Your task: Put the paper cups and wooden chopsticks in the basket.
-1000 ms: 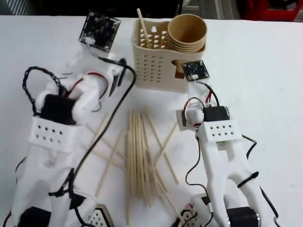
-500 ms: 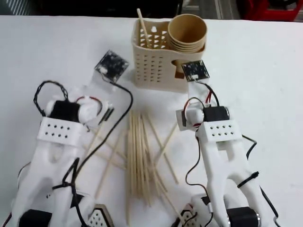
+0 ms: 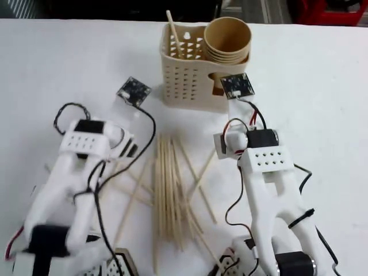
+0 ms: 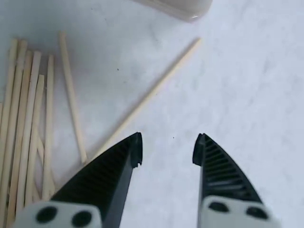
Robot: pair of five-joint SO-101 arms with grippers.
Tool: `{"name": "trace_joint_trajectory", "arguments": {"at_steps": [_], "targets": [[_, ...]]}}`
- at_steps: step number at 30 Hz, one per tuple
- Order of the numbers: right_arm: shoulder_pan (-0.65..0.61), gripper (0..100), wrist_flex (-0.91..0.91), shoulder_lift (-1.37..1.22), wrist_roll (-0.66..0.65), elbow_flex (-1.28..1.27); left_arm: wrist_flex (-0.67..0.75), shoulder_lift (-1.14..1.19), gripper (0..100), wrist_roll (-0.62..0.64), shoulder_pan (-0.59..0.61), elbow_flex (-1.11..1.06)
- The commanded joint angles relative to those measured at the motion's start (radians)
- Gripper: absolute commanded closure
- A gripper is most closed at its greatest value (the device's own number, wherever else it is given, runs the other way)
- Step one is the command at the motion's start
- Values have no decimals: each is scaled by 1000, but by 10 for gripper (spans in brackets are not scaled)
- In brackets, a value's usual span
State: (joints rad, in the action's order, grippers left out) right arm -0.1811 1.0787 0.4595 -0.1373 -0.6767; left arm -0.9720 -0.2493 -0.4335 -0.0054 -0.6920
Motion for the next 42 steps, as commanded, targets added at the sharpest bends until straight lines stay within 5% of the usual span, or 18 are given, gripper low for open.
{"name": "trace_joint_trajectory", "arguments": {"at_steps": [1,14,23,32,42], "targets": [[4,812,-15,19,-2,6,17,142,804,-8,12,112],[2,808,-13,19,98,11,-37,351,811,-3,19,213],[-61,807,-15,-7,133,18,-28,351,956,-3,19,192],[-105,807,-22,-383,345,235,-28,351,967,0,21,192],[-79,811,-22,-653,376,414,-28,351,976,0,21,190]]}}
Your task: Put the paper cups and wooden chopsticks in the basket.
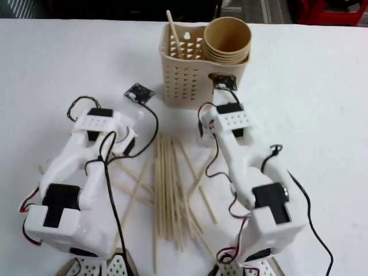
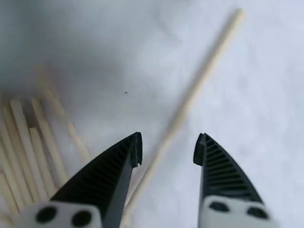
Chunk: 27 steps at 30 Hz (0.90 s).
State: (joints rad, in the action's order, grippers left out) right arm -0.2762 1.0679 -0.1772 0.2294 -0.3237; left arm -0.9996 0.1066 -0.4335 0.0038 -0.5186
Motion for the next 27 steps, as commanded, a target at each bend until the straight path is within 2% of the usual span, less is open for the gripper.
{"name": "trace_joint_trajectory", "arguments": {"at_steps": [1,4,9,17,27], "targets": [[22,811,-12,-31,12,74,0,-5,976,0,12,17],[50,811,-12,-70,61,100,-2,-5,976,0,12,17],[48,815,-12,-124,69,110,-5,-5,976,0,12,17],[54,945,-5,-159,63,109,-6,-5,976,0,38,17],[38,981,76,-71,61,103,-6,-5,976,0,38,17]]}}
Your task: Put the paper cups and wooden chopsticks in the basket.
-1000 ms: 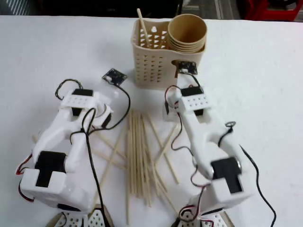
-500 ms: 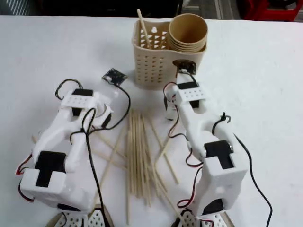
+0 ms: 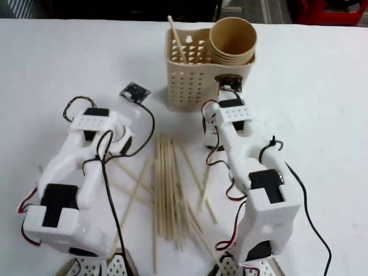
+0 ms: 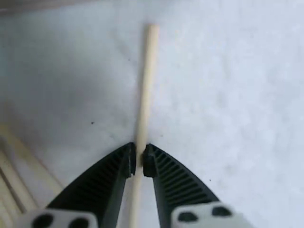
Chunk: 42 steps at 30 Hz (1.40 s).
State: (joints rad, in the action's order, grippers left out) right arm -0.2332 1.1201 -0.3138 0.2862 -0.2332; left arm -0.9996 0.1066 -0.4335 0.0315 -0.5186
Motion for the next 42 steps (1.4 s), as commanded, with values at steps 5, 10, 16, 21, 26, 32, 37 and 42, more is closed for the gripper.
{"name": "trace_joint_trajectory", "arguments": {"at_steps": [5,10,16,21,26,32,37,42], "targets": [[-67,981,116,145,5,12,-6,-5,976,0,10,17],[-110,981,219,252,5,12,-6,-5,976,0,10,17],[-148,981,328,372,3,12,-6,-5,976,0,10,17],[-202,981,372,539,-144,20,-6,-5,976,0,10,17],[-229,981,329,753,-189,49,-6,-5,976,0,10,17],[-231,981,120,875,-193,135,-6,-7,976,0,12,9],[-231,981,-148,874,-193,158,0,-13,976,-2,12,-5],[-220,981,-467,872,-195,157,0,-13,976,-2,12,-5]]}}
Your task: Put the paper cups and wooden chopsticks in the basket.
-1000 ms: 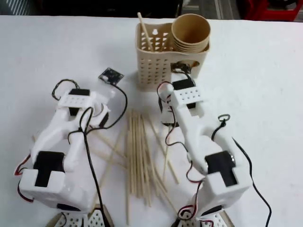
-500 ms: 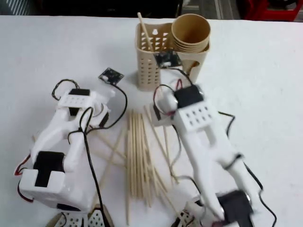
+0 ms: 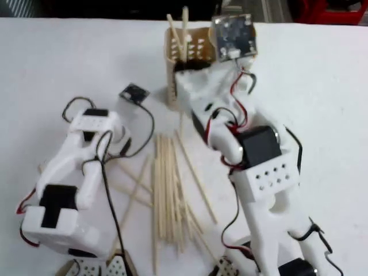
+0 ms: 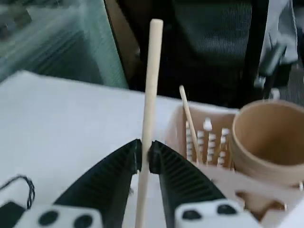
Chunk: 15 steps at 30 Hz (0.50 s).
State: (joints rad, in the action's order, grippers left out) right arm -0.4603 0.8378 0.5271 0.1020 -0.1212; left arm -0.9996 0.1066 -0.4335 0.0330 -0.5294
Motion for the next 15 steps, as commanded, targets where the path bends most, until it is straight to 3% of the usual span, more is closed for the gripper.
{"name": "trace_joint_trajectory", "arguments": {"at_steps": [1,6,15], "targets": [[13,981,-252,27,-11,44,0,-13,976,-2,10,6],[48,981,-547,-68,-103,43,0,-13,976,-3,10,5],[85,981,-865,-317,-230,43,0,-13,976,-3,10,5]]}}
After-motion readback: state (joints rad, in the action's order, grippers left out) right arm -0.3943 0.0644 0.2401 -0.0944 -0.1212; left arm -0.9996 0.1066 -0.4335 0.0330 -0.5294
